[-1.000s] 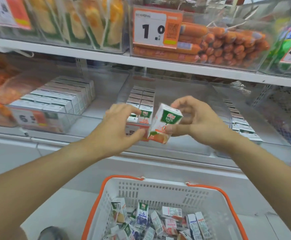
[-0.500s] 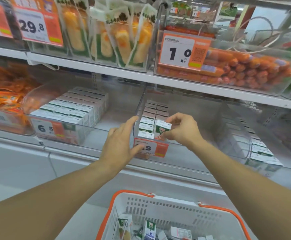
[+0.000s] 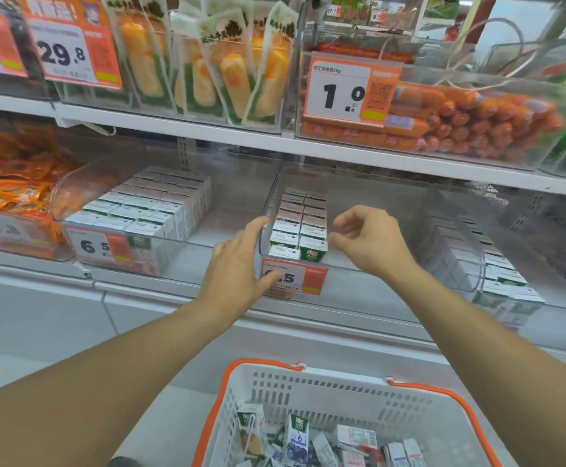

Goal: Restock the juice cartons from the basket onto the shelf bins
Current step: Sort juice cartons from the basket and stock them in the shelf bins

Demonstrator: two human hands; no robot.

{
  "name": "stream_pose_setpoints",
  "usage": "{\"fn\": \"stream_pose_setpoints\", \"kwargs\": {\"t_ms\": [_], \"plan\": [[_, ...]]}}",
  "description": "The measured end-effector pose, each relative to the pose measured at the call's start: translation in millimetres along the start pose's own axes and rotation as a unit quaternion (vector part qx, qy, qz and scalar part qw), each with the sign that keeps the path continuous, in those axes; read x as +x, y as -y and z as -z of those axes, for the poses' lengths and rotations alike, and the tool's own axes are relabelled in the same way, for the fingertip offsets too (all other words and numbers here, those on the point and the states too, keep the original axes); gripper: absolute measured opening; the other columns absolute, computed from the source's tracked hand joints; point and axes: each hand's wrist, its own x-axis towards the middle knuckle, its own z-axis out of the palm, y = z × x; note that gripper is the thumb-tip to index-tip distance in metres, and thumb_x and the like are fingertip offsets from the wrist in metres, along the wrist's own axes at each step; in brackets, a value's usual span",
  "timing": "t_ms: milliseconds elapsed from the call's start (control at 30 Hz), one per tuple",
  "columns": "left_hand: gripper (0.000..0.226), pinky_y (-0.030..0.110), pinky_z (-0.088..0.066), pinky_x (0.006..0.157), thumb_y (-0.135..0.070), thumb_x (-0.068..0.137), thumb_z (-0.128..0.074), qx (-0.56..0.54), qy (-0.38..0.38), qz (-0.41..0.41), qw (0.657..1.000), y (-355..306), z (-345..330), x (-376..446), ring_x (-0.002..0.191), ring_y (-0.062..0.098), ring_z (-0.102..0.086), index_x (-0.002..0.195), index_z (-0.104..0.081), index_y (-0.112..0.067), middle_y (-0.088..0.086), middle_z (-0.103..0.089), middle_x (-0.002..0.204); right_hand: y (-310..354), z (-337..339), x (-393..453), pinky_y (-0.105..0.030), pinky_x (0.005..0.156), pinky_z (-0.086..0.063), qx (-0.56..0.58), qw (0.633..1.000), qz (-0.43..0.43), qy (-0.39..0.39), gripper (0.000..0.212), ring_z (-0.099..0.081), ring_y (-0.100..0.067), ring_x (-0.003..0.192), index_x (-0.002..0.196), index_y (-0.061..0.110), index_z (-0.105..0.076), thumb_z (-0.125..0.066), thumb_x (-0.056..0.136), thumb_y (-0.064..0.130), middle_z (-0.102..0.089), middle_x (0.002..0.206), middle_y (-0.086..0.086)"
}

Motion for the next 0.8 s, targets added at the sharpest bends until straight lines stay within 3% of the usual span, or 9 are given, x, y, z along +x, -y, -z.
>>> {"fn": "stream_pose_setpoints", "kwargs": {"t_ms": [67, 133, 233, 300, 367, 467, 567, 667, 800], "plan": [[0.088, 0.036, -0.034, 0.102, -0.036, 0.074, -0.083, 0.029, -0.014, -0.023, 0.999, -2.5, -0.2, -0.3, 0.122, 0.024, -0.044, 0.145, -0.033, -0.024, 0.000, -0.053, 0.132, 1.0, 18.8, -23.1, -0.029, 0.067, -0.057, 0.060, 0.998, 0.031, -0.016, 0.007, -0.065, -0.013, 0.069, 0.083, 0.021, -0.070, -0.076, 0.084, 0.017, -0.070, 0.076, 0.005], [0.078, 0.032, -0.029, 0.100, -0.032, 0.074, -0.082, 0.058, -0.061, -0.066, 0.994, -9.0, -1.4, -0.4, 0.122, 0.022, -0.040, 0.138, -0.042, -0.016, 0.004, -0.051, 0.129, -1.6, 37.6, -45.8, -0.030, 0.057, -0.055, 0.152, 0.987, 0.039, 0.032, 0.007, -0.067, -0.018, 0.065, 0.083, 0.015, -0.070, -0.075, 0.085, 0.012, -0.071, 0.073, -0.005], [0.040, 0.028, -0.040, 0.087, -0.018, 0.083, -0.071, -0.004, -0.092, -0.144, 0.985, -30.6, -0.1, -5.1, 0.101, 0.017, -0.050, 0.118, -0.054, -0.013, 0.001, -0.056, 0.111, -18.7, 51.4, -69.4, -0.030, 0.050, -0.050, 0.239, 0.965, 0.012, 0.112, 0.006, -0.064, -0.021, 0.058, 0.085, 0.003, -0.069, -0.074, 0.086, 0.006, -0.066, 0.067, -0.013], [0.016, 0.028, -0.047, 0.073, -0.011, 0.086, -0.065, -0.064, -0.009, -0.162, 0.985, -46.5, -5.9, -15.9, 0.080, 0.011, -0.056, 0.101, -0.059, -0.015, -0.005, -0.061, 0.091, -40.5, 47.2, -82.2, -0.029, 0.047, -0.047, 0.260, 0.952, -0.030, 0.161, 0.005, -0.059, -0.019, 0.054, 0.083, 0.002, -0.068, -0.072, 0.086, 0.003, -0.062, 0.061, -0.008], [0.009, 0.029, -0.048, 0.067, -0.011, 0.087, -0.063, -0.069, 0.110, -0.145, 0.981, -53.0, -24.9, -33.4, 0.071, 0.010, -0.058, 0.093, -0.060, -0.017, -0.007, -0.062, 0.080, -69.0, 34.5, -98.3, -0.027, 0.046, -0.045, 0.251, 0.938, -0.080, 0.224, 0.004, -0.057, -0.017, 0.053, 0.083, 0.005, -0.070, -0.072, 0.086, 0.004, -0.062, 0.062, -0.004], [0.009, 0.030, -0.049, 0.070, -0.020, 0.087, -0.063, -0.046, 0.289, -0.099, 0.951, -47.3, -63.1, -66.9, 0.074, 0.012, -0.060, 0.096, -0.063, -0.017, -0.007, -0.064, 0.082, -120.9, 7.7, -132.3, -0.027, 0.053, -0.050, 0.183, 0.917, -0.155, 0.319, 0.005, -0.061, -0.016, 0.061, 0.089, 0.006, -0.071, -0.073, 0.087, 0.011, -0.066, 0.075, -0.005], [0.020, 0.022, -0.038, 0.074, -0.027, 0.092, -0.061, 0.051, 0.443, -0.070, 0.892, -34.0, -98.6, -101.3, 0.084, 0.014, -0.056, 0.109, -0.062, -0.014, -0.004, -0.062, 0.096, -175.0, -21.4, -171.0, -0.034, 0.063, -0.056, 0.117, 0.905, -0.211, 0.351, 0.012, -0.066, -0.016, 0.065, 0.096, 0.004, -0.071, -0.073, 0.087, 0.013, -0.070, 0.080, -0.007], [0.025, 0.028, -0.045, 0.081, -0.028, 0.092, -0.063, 0.070, 0.499, -0.004, 0.864, -14.5, -136.7, -140.2, 0.095, 0.020, -0.058, 0.111, -0.060, -0.012, 0.003, -0.062, 0.108, -218.0, -47.5, -206.9, -0.028, 0.059, -0.055, 0.072, 0.902, -0.233, 0.358, 0.009, -0.064, -0.020, 0.068, 0.090, 0.008, -0.069, -0.074, 0.086, 0.014, -0.071, 0.085, -0.015], [0.021, 0.030, -0.046, 0.082, -0.026, 0.089, -0.067, 0.062, 0.518, 0.077, 0.850, 20.4, -177.6, -199.2, 0.094, 0.021, -0.055, 0.103, -0.057, -0.014, 0.005, -0.059, 0.106, -254.0, -70.5, -246.8, -0.026, 0.071, -0.052, 0.001, 0.880, -0.248, 0.405, 0.016, -0.056, -0.012, 0.071, 0.081, 0.021, -0.062, -0.076, 0.077, 0.015, -0.060, 0.077, 0.003]]}}
